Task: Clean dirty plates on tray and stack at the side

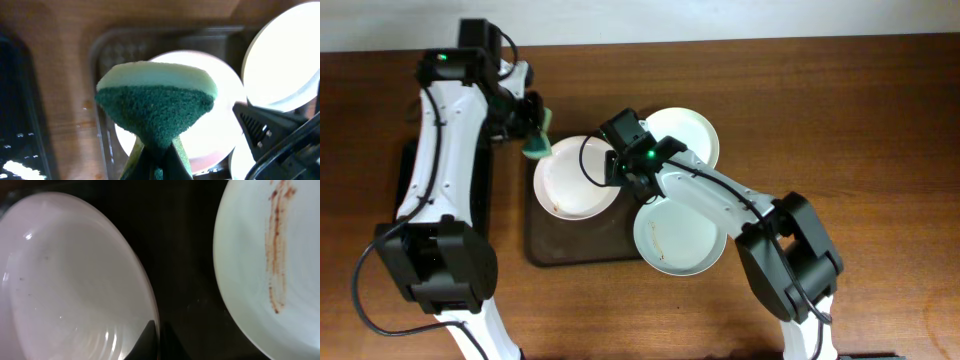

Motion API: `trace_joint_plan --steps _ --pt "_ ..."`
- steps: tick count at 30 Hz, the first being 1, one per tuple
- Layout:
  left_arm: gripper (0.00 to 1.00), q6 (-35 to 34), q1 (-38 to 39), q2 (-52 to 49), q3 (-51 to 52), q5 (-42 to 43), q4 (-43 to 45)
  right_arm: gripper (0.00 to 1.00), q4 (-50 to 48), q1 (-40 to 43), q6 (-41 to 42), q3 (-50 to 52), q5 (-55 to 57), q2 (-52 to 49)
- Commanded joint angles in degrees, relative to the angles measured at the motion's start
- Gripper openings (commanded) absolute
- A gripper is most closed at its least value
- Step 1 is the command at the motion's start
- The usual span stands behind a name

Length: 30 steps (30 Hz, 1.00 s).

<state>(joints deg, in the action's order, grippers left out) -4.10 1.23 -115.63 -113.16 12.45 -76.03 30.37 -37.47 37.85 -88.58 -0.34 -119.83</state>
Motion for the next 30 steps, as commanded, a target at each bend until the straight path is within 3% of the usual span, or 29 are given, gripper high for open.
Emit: trace_joint_plan --steps 1,5,8,11,15,19,21,26,28,30 --pt "0.01 -0.2 1.3 0.2 7.6 1.1 1.8 0.04 -1.0 0.5 1.9 0.4 -1.2 -2.3" --pt "0.00 -6.7 3.7 0.2 19.1 0.7 8.0 0.04 -1.3 0.8 2.1 0.4 -1.2 -2.5" --pt "0.00 -15.9 5.9 0.2 28.0 -5.2 13.9 0.04 -1.3 0.8 2.1 0.4 -1.0 -2.5" --pt "0.00 -19.6 8.0 0.2 34.9 -8.7 22.4 0.04 -1.3 0.8 2.1 0.4 -0.9 -2.5" --pt "0.00 -19.7 11.0 0.2 42.1 -14.6 27.4 0.04 -1.5 0.8 2.1 0.4 -0.9 -2.5" --pt "0.01 -20.1 13.6 0.2 43.5 -32.9 31.5 0.04 -1.4 0.8 2.1 0.4 -0.9 -2.5" --pt "0.01 -20.1 13.6 0.2 43.5 -36.5 37.5 0.04 -1.3 0.8 2.1 0.4 -1.0 -2.5" --pt "0.00 -20.1 13.6 0.2 43.4 -39.3 47.1 0.04 -0.8 0.8 2.1 0.4 -0.9 -2.5" --pt "0.00 -20.1 13.7 0.2 43.4 -38.6 46.5 0.04 -0.9 0.8 2.1 0.4 -0.9 -2.5" --pt "0.00 -20.1 13.7 0.2 43.4 -32.5 43.3 0.04 -2.4 0.9 2.1 0.4 -2.3 -2.5"
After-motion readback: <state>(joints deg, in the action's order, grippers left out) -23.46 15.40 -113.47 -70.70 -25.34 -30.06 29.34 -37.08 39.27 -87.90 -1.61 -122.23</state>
